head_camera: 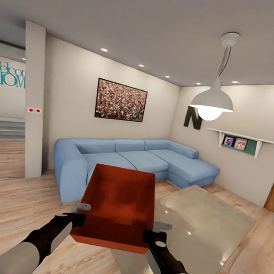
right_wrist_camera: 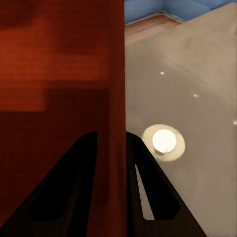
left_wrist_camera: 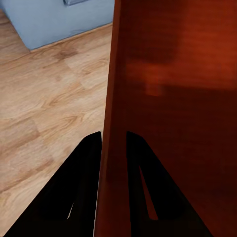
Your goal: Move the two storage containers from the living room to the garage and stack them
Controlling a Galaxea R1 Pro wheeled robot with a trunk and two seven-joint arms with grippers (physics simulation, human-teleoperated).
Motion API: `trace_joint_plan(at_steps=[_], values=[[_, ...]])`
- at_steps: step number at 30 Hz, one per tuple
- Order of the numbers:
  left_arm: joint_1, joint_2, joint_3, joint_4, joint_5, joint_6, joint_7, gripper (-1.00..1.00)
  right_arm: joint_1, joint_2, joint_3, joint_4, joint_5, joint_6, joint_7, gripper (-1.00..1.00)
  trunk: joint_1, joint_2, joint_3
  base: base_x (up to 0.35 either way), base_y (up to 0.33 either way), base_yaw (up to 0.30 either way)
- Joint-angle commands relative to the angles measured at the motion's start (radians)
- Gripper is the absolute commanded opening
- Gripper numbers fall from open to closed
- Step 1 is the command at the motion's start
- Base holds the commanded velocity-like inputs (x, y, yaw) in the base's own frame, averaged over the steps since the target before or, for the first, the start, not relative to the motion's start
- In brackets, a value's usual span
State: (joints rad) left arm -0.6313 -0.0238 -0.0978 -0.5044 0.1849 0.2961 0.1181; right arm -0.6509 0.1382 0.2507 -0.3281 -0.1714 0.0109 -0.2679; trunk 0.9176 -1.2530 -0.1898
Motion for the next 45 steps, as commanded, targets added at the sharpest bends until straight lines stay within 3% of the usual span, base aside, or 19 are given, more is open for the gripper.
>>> trace_joint_plan(at_steps=[1,32,45], values=[[-0.001,0.002,0.003,-0.002,-0.012,0.008,0.026,-1.00,-0.001,-0.003,-0.010,-0.003,0.005,0.003,-0.062,-1.00,0.000,-0.001,-0.001,0.000,0.000,0.022],[-0.001,0.002,0.003,-0.002,-0.012,0.008,0.026,-1.00,-0.001,-0.003,-0.008,-0.003,0.010,0.005,-0.061,-1.00,0.000,-0.001,-0.027,0.000,0.000,0.187],[-0.001,0.002,0.003,-0.002,-0.012,0.008,0.026,-1.00,-0.001,-0.002,-0.008,-0.003,0.009,0.001,-0.062,-1.00,0.000,-0.001,-0.030,0.000,0.000,0.096]])
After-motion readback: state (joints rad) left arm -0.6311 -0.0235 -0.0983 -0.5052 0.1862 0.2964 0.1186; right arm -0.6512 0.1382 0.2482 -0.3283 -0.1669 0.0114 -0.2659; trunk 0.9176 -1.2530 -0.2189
